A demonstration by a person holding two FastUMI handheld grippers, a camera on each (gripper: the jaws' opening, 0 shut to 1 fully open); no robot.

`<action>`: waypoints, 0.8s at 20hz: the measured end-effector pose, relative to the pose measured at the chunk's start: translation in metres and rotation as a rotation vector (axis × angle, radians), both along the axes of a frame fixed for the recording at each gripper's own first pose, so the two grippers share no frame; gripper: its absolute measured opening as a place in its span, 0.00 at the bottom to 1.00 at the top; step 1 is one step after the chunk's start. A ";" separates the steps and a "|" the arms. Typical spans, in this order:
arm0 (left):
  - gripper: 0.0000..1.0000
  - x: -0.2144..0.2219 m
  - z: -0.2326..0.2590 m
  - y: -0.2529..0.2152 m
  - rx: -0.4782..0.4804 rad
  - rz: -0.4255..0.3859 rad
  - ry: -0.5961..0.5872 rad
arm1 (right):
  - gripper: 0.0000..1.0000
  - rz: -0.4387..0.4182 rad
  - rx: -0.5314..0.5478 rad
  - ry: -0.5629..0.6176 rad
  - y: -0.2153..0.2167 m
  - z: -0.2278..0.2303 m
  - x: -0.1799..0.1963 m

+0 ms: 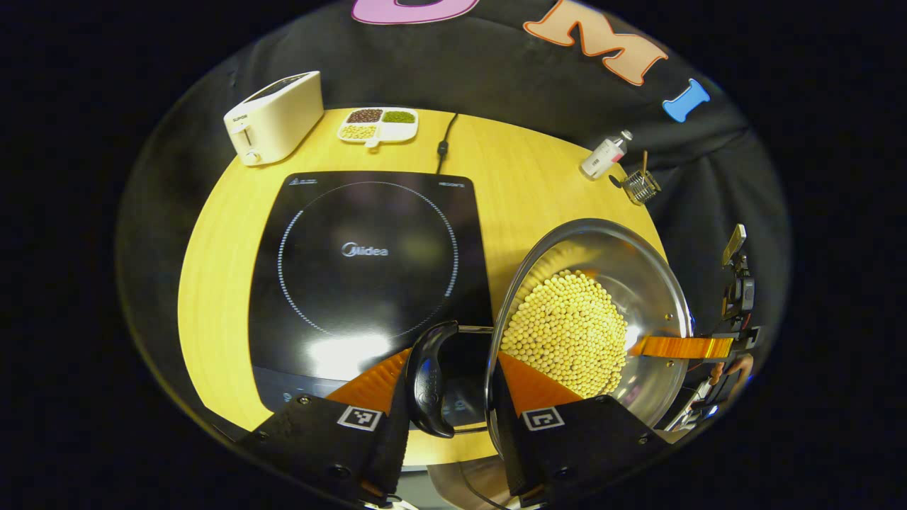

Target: First push the handle of the pot to place it horizontally, then grasp the pot with both hands and set it on the induction cooktop.

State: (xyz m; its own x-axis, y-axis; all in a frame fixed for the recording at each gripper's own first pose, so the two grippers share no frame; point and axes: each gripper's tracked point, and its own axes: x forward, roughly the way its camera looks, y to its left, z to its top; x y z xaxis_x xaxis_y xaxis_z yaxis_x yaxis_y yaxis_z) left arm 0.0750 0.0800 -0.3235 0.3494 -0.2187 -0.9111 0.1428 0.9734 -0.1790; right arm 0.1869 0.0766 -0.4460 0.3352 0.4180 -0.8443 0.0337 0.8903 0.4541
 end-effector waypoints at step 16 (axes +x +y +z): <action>0.57 0.044 0.007 0.145 0.066 0.048 -0.094 | 0.54 0.054 -0.011 -0.053 0.014 -0.007 0.017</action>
